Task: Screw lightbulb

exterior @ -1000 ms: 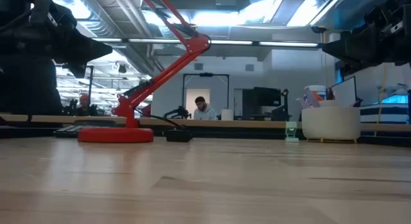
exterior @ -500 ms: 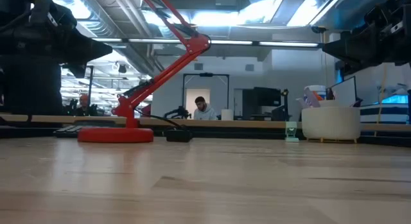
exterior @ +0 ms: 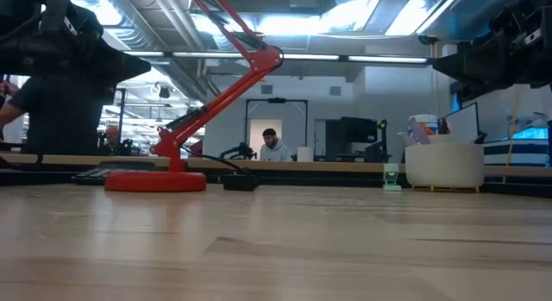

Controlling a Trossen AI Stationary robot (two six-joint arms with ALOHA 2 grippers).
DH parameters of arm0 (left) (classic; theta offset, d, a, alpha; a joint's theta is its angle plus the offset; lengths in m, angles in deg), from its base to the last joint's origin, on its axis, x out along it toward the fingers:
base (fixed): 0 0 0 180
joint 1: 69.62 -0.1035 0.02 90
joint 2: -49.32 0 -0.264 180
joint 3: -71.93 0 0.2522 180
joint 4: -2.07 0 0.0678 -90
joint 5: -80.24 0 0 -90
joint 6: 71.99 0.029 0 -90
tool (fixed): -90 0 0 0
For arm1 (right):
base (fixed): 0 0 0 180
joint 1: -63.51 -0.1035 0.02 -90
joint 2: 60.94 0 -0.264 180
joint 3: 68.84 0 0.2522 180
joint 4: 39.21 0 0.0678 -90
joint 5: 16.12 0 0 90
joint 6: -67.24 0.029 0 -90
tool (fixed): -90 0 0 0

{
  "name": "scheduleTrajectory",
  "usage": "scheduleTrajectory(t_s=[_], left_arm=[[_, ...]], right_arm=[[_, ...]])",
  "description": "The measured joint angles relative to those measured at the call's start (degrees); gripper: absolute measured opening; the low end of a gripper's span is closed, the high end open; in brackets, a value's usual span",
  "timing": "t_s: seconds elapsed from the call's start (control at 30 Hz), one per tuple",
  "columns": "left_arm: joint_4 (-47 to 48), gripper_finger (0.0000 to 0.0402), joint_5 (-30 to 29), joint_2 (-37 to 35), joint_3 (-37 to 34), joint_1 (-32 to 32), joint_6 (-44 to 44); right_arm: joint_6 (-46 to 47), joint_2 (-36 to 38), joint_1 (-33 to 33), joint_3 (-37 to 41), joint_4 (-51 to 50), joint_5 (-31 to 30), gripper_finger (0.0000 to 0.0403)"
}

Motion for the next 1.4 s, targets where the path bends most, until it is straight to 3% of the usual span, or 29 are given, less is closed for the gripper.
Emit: scheduleTrajectory(t_s=[1.3, 1.4], left_arm=[[0.00, 0.0000, -0.02, -0.02, 0.00, 0.00, 0.00], [-0.26, 0.0000, -1.04, 0.00, 0.00, -0.08, 1.77]], right_arm=[[0.02, -0.01, 0.00, 0.01, 0.25, -0.01, 0.0028], [3.56, 0.02, 0.01, -0.01, 0.68, 0.70, 0.0028]])
